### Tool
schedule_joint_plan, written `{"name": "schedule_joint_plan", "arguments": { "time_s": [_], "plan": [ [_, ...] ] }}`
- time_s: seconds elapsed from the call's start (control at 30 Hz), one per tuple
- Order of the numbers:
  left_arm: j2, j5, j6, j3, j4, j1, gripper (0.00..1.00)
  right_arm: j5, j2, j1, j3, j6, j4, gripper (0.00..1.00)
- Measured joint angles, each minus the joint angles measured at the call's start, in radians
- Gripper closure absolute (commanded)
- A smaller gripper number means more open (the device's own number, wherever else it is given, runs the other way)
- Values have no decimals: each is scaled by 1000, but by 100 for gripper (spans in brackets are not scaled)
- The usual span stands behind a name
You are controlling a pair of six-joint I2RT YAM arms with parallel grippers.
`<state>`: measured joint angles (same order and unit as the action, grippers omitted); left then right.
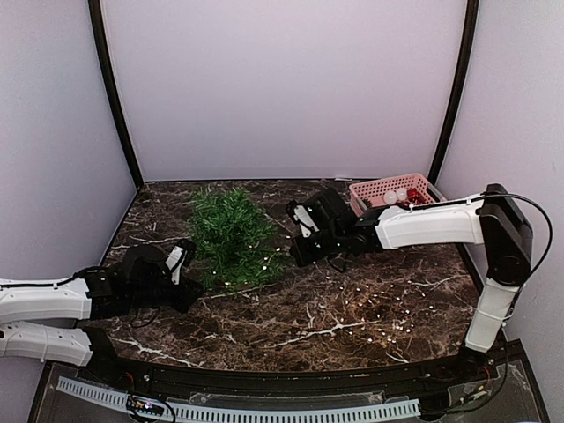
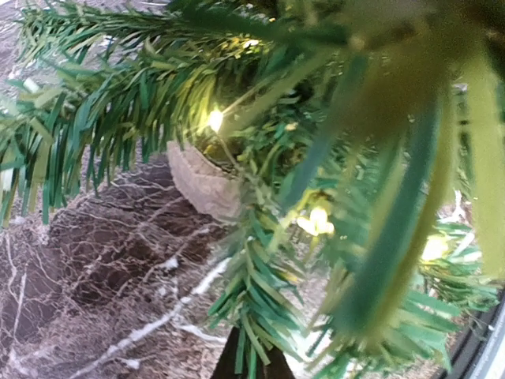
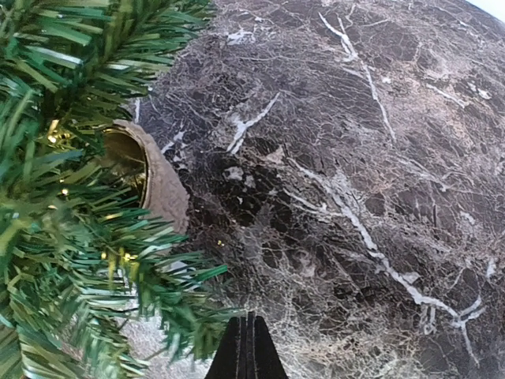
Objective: Decorate the small christmas tree
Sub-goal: Wrap the side of the string light in the gap of the branches.
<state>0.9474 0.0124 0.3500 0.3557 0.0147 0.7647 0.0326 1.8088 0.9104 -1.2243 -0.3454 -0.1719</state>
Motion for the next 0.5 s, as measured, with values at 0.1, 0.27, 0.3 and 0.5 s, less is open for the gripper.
{"name": "schedule_joint_plan", "arguments": {
  "time_s": [0.1,0.27,0.3,0.5],
  "plan": [
    [24,19,-17,1,12,-5,64,-11,0,6,2,-8,15,100],
    [10,55,-5,17,-33,-6,41,-17,0,21,9,-18,47,100],
    [-9,61,8,19,-47,-7,38,-18,-1,23,12,-21,53,100],
    [-225,81,90,26,-173,-8,41,-9,-4,27,32,-42,70,100]
  ]
}}
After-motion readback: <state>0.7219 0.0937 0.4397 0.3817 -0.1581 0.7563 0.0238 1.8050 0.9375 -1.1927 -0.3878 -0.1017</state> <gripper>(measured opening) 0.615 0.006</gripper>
